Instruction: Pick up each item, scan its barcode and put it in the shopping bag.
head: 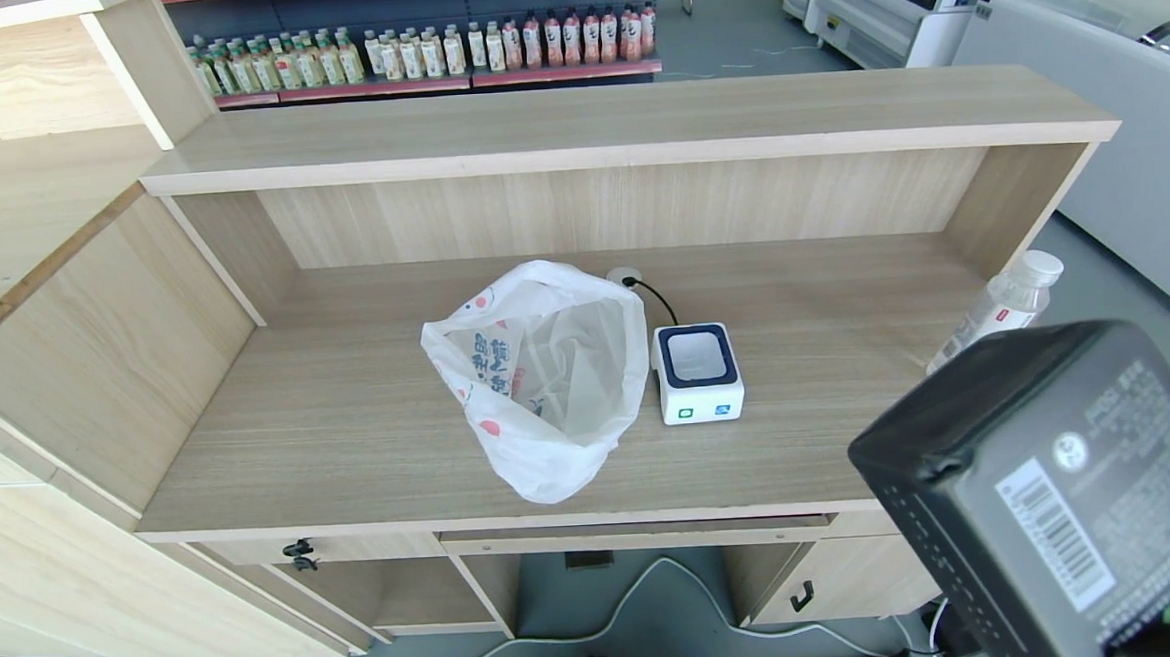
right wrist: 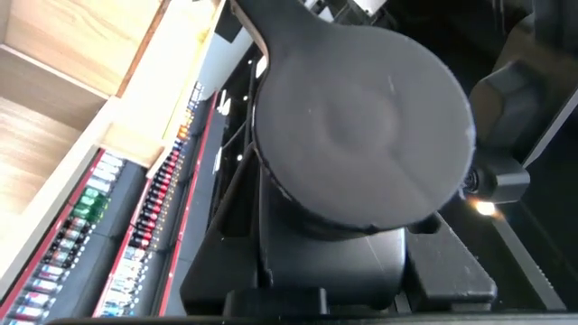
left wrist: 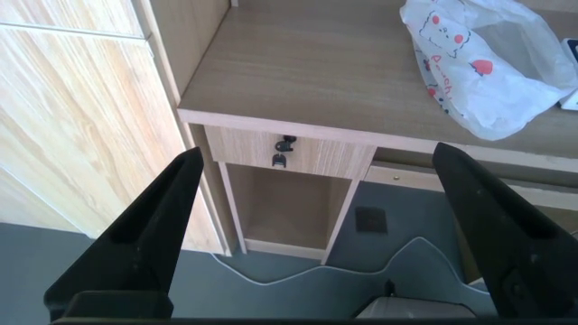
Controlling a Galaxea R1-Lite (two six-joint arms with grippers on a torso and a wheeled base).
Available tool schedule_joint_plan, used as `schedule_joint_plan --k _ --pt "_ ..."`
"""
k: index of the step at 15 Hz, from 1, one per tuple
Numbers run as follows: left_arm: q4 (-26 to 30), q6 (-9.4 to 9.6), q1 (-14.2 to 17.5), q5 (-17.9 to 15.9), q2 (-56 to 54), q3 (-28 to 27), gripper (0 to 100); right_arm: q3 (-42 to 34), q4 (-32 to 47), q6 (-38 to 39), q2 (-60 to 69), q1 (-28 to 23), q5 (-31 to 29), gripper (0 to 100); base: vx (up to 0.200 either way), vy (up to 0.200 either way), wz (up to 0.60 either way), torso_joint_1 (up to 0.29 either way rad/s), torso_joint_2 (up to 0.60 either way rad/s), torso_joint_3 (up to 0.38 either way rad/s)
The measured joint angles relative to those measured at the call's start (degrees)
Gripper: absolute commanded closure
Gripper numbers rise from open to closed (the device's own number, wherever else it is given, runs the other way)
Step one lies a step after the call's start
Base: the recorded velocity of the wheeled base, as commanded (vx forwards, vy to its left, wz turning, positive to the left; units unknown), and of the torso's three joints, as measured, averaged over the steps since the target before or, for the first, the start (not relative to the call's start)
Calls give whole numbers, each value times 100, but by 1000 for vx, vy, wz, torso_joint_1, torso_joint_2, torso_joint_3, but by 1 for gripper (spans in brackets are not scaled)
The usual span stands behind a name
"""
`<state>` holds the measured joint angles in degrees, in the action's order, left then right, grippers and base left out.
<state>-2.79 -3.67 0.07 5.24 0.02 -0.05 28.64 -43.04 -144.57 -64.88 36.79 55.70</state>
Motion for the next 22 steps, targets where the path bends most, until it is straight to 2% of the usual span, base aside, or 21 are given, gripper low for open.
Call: schedule_joint_plan --k 6,8,9,10,12,13,15,17,18,19,20,22 --pt "0 1 0 1 0 0 0 -4 0 104 -50 13 -2 100 0 0 0 0 0 0" --pt "0 1 0 0 0 0 0 261 -26 870 -254 0 -249 100 0 0 0 0 0 0" --pt "1 0 0 1 0 0 0 408 -15 1491 -356 -154 -629 100 0 0 0 0 0 0" --pt "0 1 0 1 0 0 0 503 21 2444 -441 -501 -1147 100 0 0 0 0 0 0" --pt "0 1 0 0 0 0 0 516 112 5161 -552 -1389 -2046 100 0 0 0 0 0 0" --pt "0 1 -2 1 0 0 0 501 145 6079 -579 -2031 -2354 100 0 0 0 0 0 0" --pt "0 0 -2 1 0 0 0 435 394 6739 -527 -3351 -2620 100 0 0 0 0 0 0" --pt "0 0 0 0 0 2 0 347 774 7340 -354 -4668 -2314 100 0 0 0 0 0 0" --pt "0 0 0 0 0 2 0 313 917 7913 -221 -5216 -2048 100 0 0 0 0 0 0" --pt "0 0 0 1 0 2 0 289 1023 8594 -45 -5647 -1833 100 0 0 0 0 0 0" --pt "0 0 0 1 0 2 0 267 1073 9070 101 -5853 -1723 100 0 0 0 0 0 0" --pt "1 1 0 0 0 2 0 250 1108 9454 250 -6011 -1677 100 0 0 300 4 1 1"
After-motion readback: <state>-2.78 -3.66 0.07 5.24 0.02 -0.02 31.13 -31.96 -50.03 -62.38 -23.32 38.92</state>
